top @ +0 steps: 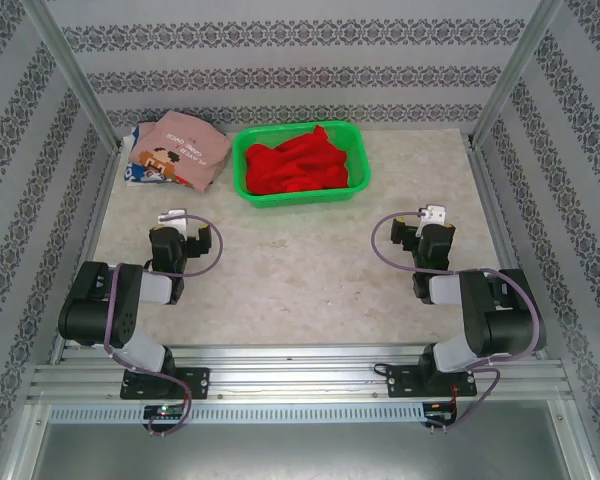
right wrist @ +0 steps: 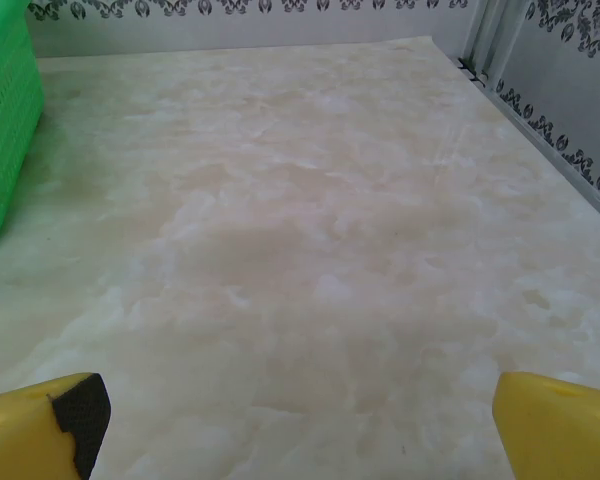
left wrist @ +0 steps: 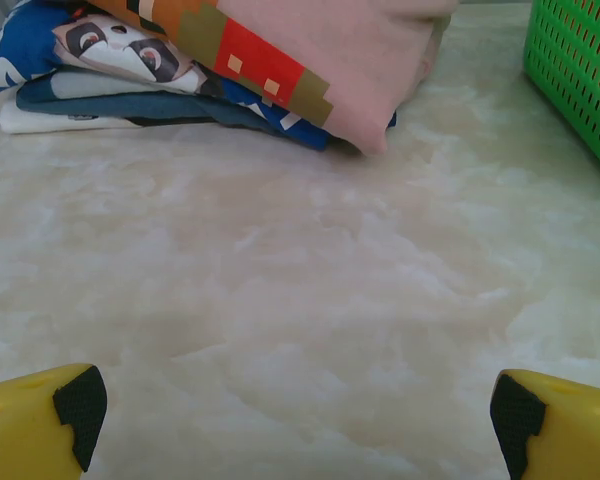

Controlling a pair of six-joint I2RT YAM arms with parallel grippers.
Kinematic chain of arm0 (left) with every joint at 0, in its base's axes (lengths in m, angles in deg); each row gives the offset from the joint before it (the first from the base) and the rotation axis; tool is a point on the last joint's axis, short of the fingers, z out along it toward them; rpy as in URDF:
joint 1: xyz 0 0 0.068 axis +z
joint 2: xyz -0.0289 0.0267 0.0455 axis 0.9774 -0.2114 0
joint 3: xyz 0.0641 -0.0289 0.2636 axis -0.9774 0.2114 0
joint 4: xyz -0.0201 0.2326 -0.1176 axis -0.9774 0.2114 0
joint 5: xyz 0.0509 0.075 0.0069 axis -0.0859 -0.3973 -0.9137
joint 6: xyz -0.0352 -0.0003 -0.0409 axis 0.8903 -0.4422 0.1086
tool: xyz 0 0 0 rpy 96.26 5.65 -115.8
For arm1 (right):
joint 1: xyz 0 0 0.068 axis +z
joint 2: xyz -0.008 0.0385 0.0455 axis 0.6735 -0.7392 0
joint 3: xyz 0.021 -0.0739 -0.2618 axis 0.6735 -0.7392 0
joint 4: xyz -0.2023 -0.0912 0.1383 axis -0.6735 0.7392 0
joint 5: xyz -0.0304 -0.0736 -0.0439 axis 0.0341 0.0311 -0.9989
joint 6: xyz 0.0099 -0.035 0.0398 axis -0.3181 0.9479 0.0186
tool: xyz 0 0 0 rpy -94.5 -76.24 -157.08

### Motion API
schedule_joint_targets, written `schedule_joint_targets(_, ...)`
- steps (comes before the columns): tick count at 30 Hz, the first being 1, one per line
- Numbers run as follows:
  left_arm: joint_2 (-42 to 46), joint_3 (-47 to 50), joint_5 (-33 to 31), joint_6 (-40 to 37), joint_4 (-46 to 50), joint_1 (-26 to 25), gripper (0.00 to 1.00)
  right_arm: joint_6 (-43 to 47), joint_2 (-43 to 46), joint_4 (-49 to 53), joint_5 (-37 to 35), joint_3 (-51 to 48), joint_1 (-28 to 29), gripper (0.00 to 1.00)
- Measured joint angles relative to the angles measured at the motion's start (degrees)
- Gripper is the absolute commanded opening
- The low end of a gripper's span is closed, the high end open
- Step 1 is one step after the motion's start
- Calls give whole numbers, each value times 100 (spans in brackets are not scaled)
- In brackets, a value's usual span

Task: Fold and stack the t-shirts

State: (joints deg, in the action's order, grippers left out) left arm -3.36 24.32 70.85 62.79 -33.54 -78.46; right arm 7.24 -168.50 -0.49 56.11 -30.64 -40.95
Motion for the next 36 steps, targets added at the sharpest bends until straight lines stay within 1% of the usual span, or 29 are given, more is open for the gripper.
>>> schedule_joint_targets(24,0,-2,4,-15,-81,0,100,2,-4,-72,0,11,0,98)
schedule_joint_targets(26,114,-15,-7,-87,87,-37,100,114,59,-13,-140,17,114,98)
schedule_joint_targets(28,614,-125,-162,-153,734,-181,100,251,396,557,-352,140,411,98)
schedule_joint_targets(29,1075,-254,-240,-118,1189,-293,100,267,686,1084,-450,334,595,98)
schedule_joint_targets(31,2015,-686,-232,79,1930,-463,100,186,1263,2186,-496,979,787,98)
schedule_joint_targets(33,2671,-1427,-227,365,2586,-629,100,-37,1661,2911,-466,1591,776,98)
schedule_joint_targets(34,2841,-1910,-136,529,2885,-734,100,-186,1856,3289,-374,1897,741,98)
schedule_joint_targets(36,2756,-3014,131,813,3488,-1019,100,-413,2065,3829,-142,2277,732,98)
